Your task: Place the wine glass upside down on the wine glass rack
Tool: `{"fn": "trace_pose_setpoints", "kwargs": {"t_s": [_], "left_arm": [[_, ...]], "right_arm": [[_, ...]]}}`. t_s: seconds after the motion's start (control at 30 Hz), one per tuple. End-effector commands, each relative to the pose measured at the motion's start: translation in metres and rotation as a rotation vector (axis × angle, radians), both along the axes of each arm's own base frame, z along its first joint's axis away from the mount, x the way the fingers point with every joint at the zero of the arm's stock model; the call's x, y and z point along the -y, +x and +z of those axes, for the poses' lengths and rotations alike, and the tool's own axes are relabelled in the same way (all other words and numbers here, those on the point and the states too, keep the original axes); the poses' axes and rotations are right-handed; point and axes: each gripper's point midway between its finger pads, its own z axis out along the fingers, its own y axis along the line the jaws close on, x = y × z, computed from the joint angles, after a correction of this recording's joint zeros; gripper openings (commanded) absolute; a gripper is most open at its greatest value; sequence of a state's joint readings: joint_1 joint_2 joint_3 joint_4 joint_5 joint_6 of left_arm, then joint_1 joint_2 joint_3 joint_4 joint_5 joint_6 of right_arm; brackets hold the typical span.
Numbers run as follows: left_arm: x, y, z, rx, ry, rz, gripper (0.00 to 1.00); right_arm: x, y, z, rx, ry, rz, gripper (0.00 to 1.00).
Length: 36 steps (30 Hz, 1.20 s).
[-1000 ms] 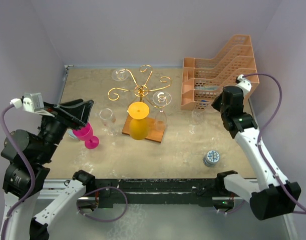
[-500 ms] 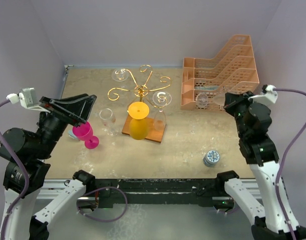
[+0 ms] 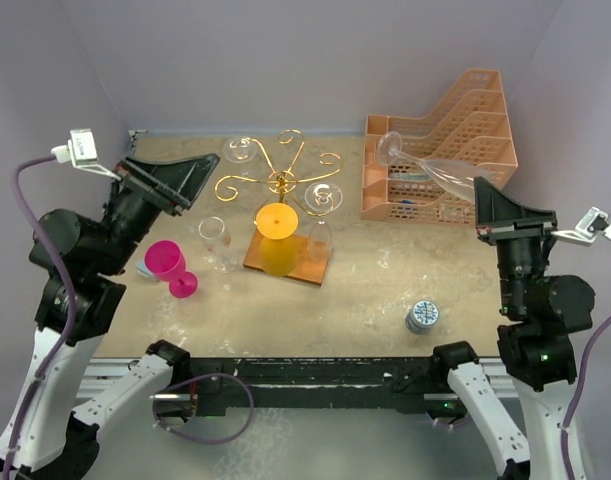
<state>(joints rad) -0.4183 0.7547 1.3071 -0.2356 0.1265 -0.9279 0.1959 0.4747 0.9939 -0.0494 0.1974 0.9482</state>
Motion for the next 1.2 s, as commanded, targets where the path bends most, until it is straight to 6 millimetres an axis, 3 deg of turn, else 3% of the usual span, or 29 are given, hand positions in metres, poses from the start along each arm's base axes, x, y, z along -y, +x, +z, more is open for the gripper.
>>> {"fn": "trace_pose_setpoints", "kwargs": {"t_s": [0.0, 0.2, 0.37, 0.43, 0.57, 0.63, 0.73, 1.0, 1.17], "left_arm": [[0.014, 0.011, 0.029, 0.022, -0.147, -0.078, 0.5], [0.036, 0.029, 0.042, -0.006, -0.347, -0.229, 0.5], [0.032, 0.039, 0.051, -0.007, -0.435, -0.194, 0.5], [0.039, 0.043, 0.05, -0.029, -0.45, -0.193, 0.5], [0.09, 0.043, 0.033, -0.094, -0.425, -0.234, 0.5], [0.122, 0.031, 0.029, -0.097, -0.404, -0.302, 0.5], [0.152, 0.02, 0.025, -0.104, -0.405, -0.344, 0.5], [0.208, 0.007, 0.005, -0.178, -0.416, -0.249, 0.5], [0.23, 0.017, -0.003, -0.228, -0.4, -0.14, 0.51]], "right_arm": [[-0.008, -0.03, 0.052, 0.202, 0.151, 0.114, 0.0], [-0.019, -0.048, 0.059, 0.266, 0.242, 0.234, 0.0], [-0.027, -0.059, 0.066, 0.318, 0.282, 0.321, 0.0], [-0.025, -0.054, 0.066, 0.314, 0.29, 0.305, 0.0], [-0.027, -0.045, 0.067, 0.296, 0.293, 0.305, 0.0], [-0.026, -0.043, 0.069, 0.303, 0.299, 0.303, 0.0], [-0.026, -0.037, 0.071, 0.298, 0.304, 0.296, 0.0], [-0.028, -0.032, 0.073, 0.302, 0.317, 0.306, 0.0], [-0.029, -0.035, 0.073, 0.31, 0.317, 0.319, 0.0]]}}
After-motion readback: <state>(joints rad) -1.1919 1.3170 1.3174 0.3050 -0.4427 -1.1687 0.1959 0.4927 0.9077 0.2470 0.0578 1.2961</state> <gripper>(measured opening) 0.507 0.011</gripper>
